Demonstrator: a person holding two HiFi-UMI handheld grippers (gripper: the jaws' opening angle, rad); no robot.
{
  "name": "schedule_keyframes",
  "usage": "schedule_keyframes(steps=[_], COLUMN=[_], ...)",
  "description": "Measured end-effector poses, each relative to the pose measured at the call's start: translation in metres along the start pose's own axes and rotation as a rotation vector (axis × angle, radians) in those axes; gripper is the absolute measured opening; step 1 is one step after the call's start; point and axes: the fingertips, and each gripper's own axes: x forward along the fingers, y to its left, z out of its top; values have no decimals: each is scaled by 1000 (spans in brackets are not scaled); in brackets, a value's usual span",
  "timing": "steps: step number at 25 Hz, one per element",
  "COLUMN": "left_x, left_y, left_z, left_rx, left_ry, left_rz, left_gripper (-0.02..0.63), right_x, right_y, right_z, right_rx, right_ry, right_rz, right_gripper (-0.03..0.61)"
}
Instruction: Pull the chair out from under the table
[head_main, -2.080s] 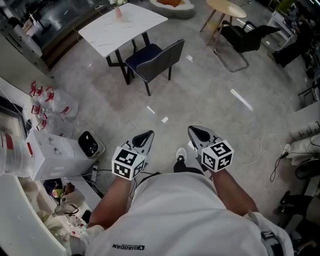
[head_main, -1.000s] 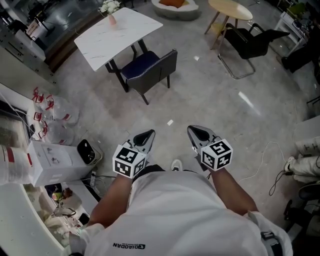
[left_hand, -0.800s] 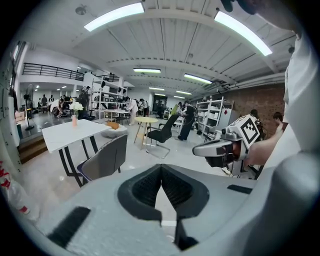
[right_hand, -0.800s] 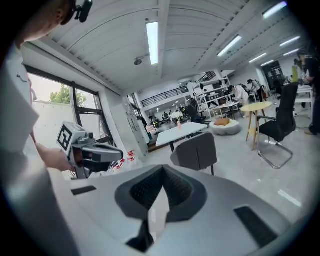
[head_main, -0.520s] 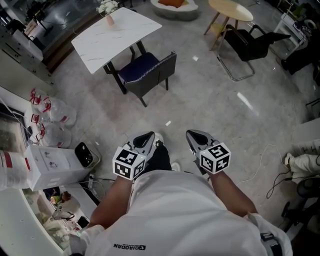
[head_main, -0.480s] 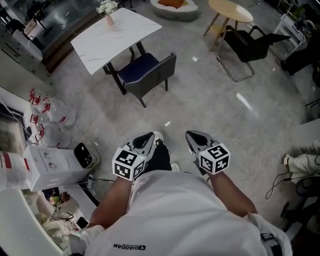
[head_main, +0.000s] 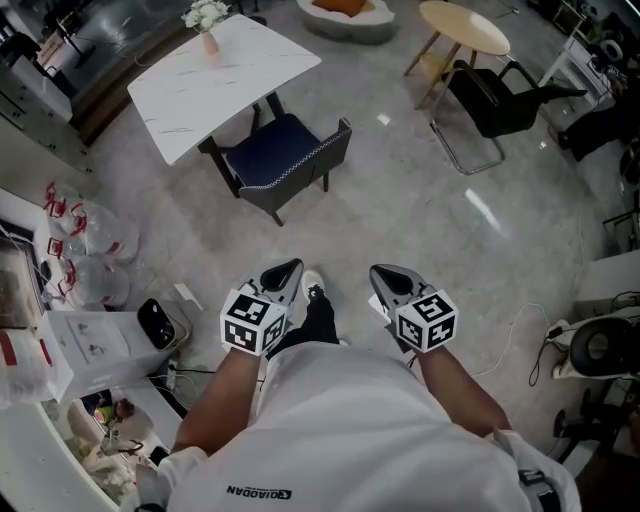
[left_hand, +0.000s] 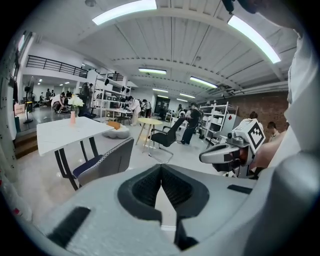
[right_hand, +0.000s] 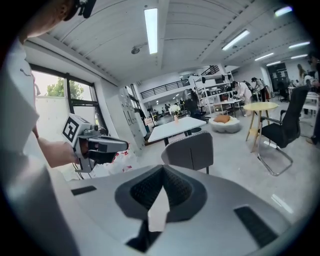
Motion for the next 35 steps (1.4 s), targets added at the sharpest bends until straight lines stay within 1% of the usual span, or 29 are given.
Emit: schedule_keyframes(steps=[8,16,22,26,32,35], left_x=[59,96,109,118,128,132], left_y=[65,140,191,217,226,231], left_z=[53,107,125,132,133,132], left_rx=[21,28,23,19,2,-6], left_ry=[6,-32,-40,-48,-44,-41], left_rz=[-30,-26,-4,8,8,30], left_gripper=[6,6,6,6,6,6], right_x=[69,137,189,212,225,233], right_y=[-44,-79,-89,-93,-109,-119], right_z=[57,116,157,170,186,196], right_rx=[-9,-50,-73,-100,-119,-136], right_ry=[20,36,26,32,47,48], right_rz=[-9,-13,15,32,32,46], right_gripper=[6,6,6,6,6,6])
